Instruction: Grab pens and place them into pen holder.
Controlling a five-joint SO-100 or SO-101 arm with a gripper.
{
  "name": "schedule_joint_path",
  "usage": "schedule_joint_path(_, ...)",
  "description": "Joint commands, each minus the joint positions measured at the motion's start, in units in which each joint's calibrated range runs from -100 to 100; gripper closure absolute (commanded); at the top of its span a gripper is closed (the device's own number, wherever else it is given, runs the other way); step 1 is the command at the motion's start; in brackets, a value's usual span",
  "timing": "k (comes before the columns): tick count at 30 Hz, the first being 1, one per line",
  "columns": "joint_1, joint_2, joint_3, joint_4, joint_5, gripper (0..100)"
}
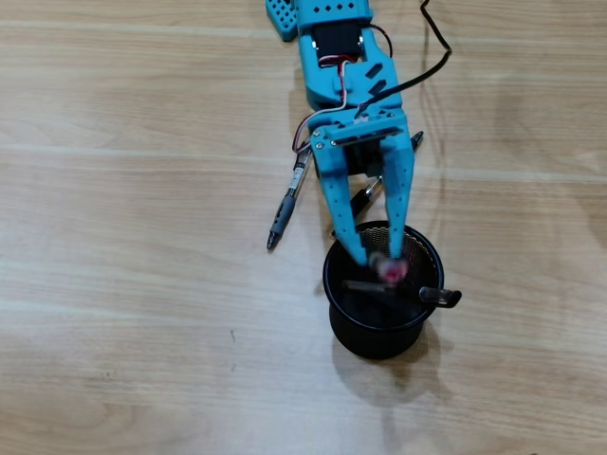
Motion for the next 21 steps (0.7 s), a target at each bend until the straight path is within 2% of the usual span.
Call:
schedule_joint_path(1,0.05,-0.38,-0.31,-1.55,-0.18,88)
schedule_joint_path(14,1.42,-6.67,1.86,-0.73,0.6,89)
schedule_joint_path(19,4.07,-16.69,10.64,2.19,0.87,98)
schedule_joint_path(21,5.08,-21.11,13.26,7.02,0.87,97)
